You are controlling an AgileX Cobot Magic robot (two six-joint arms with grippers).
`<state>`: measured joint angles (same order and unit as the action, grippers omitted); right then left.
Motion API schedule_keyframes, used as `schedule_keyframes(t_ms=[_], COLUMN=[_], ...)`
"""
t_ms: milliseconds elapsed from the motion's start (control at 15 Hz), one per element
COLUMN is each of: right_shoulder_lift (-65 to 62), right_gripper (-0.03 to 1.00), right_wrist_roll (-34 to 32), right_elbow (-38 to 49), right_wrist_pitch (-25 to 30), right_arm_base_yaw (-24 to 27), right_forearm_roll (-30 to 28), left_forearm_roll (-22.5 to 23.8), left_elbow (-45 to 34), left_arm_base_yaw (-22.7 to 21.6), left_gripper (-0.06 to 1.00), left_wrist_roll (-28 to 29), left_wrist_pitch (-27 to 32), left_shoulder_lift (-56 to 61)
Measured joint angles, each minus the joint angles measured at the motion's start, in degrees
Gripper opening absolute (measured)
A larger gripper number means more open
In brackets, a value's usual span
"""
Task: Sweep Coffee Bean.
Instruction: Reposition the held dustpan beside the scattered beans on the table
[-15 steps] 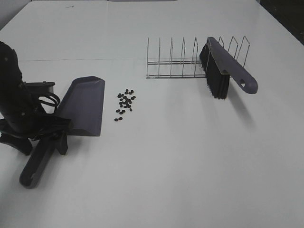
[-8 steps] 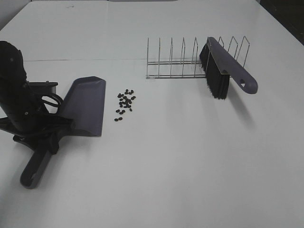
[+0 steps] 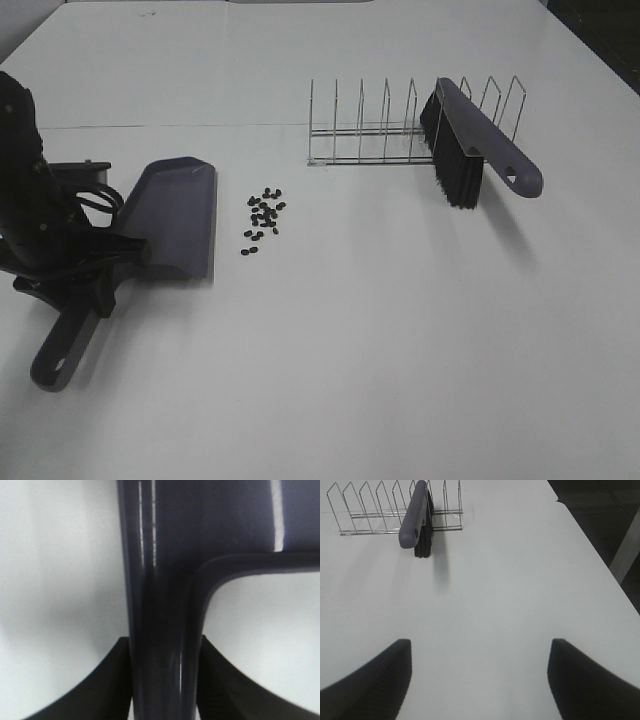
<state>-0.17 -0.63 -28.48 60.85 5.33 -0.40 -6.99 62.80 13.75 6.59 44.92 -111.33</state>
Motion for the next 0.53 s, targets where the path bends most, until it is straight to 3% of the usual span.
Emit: schedule_keyframes(t_ms=[533], right_shoulder_lift=[0.00], right_gripper=[0.67], right_wrist_roll=[0.00], right_elbow=[0.00], right_wrist_pitch=[-0.06], right_arm_base_yaw=[0.00], right_forearm_roll=[0.00], left_forearm_roll=[0.11], left_elbow=[0.00], left_arm_base_yaw=[0.00], left_gripper=[0.35], left_wrist_roll=[0.11], left_wrist_pitch=[1.89], left_shoulder_lift=[3.21])
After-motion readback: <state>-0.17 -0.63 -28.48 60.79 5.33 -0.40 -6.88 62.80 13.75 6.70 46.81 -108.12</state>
